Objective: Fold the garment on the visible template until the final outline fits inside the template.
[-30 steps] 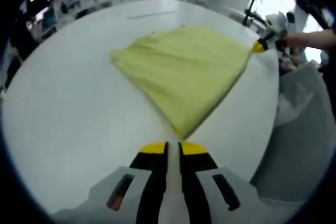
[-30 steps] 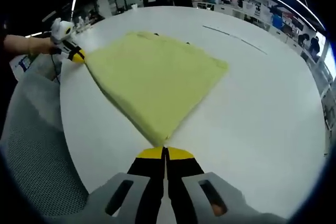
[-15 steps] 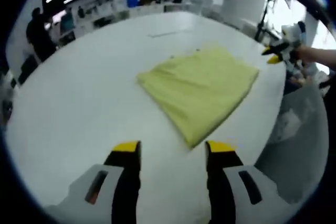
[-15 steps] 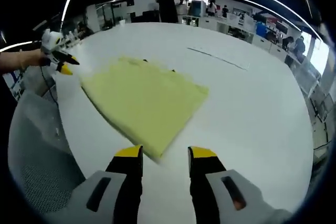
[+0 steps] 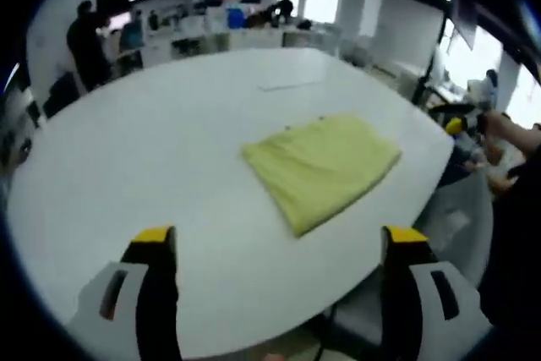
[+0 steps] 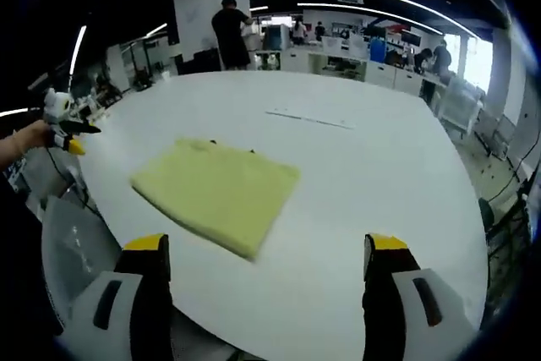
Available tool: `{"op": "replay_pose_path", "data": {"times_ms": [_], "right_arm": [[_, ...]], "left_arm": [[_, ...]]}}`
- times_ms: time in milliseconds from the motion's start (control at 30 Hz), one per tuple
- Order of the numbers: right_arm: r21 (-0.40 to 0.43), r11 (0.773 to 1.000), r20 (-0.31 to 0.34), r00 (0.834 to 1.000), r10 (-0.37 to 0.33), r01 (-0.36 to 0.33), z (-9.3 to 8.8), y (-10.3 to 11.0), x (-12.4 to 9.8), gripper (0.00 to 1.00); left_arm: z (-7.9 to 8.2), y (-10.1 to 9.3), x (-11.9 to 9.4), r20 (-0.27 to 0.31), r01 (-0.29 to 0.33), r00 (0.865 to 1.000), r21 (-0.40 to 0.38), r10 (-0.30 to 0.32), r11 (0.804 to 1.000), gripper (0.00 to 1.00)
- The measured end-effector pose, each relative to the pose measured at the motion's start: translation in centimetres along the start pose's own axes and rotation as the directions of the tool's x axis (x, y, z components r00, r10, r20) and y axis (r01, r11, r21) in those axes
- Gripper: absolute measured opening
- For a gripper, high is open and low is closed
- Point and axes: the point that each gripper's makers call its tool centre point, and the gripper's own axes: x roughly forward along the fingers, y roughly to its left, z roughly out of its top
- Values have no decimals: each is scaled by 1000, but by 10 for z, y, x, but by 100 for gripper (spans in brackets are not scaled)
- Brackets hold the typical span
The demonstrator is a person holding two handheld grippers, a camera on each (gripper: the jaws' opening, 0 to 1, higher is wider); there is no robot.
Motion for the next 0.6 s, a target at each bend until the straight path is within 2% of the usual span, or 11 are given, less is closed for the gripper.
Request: {"op": "replay_pose_path", "data": {"times_ms": [100,300,433,600], "right_arm": [[3,1000,30,1000,-6,5,8,3,-19,100],[-22,999,88,995,49,-47,25,23,-51,100],[-40,998,103,993,60,-56,28,34,-67,100],[-31,998,117,991,63,-60,25,37,-72,100]], "left_arm": [[-1,-11,-14,-6,17,1000,-20,-17,1000,99],[8,-37,-45,22,54,998,-13,-53,998,99],[17,-47,-60,51,55,997,9,-55,998,99],[17,-49,-66,66,49,997,16,-50,999,99]]}}
